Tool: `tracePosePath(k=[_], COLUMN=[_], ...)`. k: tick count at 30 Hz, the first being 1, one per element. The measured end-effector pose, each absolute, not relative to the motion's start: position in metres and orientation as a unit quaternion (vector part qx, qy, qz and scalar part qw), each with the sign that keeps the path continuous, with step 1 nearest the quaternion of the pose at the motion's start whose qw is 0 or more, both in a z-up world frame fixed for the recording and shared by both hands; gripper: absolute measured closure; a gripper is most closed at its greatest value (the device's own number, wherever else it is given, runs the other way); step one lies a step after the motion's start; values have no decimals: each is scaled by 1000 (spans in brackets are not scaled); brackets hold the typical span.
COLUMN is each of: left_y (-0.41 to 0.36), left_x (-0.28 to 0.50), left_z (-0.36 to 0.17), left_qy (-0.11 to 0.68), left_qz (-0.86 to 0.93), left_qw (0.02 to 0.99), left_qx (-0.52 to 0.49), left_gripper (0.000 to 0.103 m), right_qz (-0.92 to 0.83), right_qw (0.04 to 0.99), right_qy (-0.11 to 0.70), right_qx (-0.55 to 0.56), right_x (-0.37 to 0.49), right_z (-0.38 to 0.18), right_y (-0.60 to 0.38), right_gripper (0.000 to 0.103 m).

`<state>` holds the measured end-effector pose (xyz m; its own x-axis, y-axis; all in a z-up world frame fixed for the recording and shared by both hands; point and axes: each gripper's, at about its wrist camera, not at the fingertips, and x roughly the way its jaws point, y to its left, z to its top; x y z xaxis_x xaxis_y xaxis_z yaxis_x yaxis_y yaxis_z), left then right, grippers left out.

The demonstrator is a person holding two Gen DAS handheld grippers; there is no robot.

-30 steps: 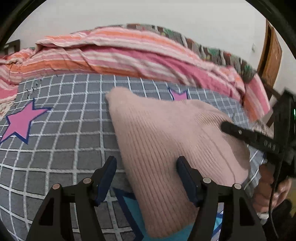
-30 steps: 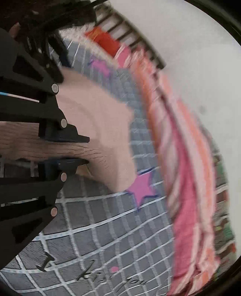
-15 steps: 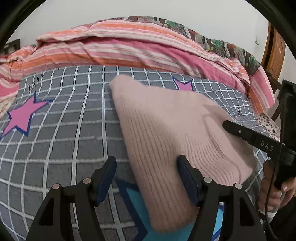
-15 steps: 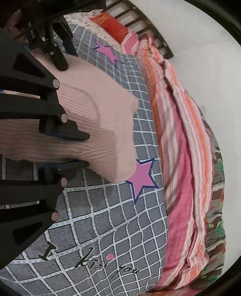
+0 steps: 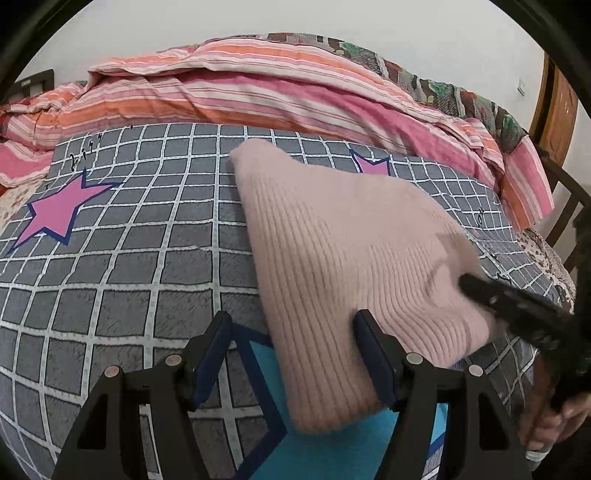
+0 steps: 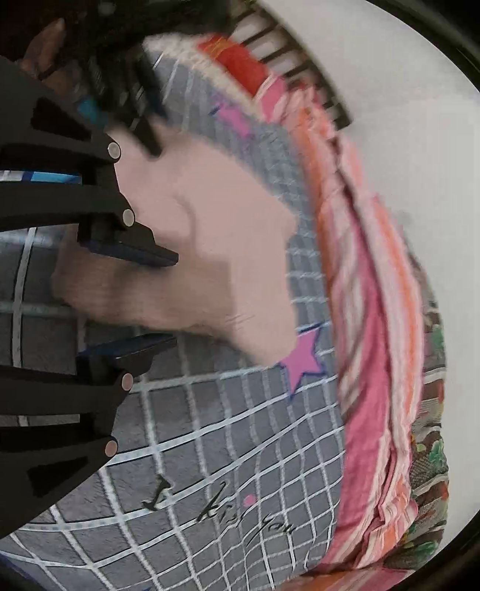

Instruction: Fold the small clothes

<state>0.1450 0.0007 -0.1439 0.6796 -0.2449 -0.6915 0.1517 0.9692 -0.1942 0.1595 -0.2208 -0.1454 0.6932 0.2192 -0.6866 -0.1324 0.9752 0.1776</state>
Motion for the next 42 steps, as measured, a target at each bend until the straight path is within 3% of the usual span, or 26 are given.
tracePosePath(k=[15,28,30,34,36,42], left_y=[7,7,7,4,0,-10], left_x=[131,92,83,63,49,13], left_z=[-144,-106,-94,-69,-53,-16], left_qy=[385,389,385,375,363,341], left_qz=[-98,-71,-64,-47,-39,-24], left_qw=[915,916,918,924,930,939], left_qx=[-77,-70,-72,-60,-49,-29], left_gripper=[35,38,38,36,35,26], right_qz=[75,36,27,18,9,8], right_qw=[915,924,926,926,928,941], right_qy=[392,377,374,373,370,335], right_qx=[60,48,46,50,45,39], right_x=[147,99,88,65,53,7], right_z=[-147,-97,-86,-63,-54,-22], right_y=[-232,-231,-233,-236,-235,-234], right_gripper=[66,64,56,52,34,5])
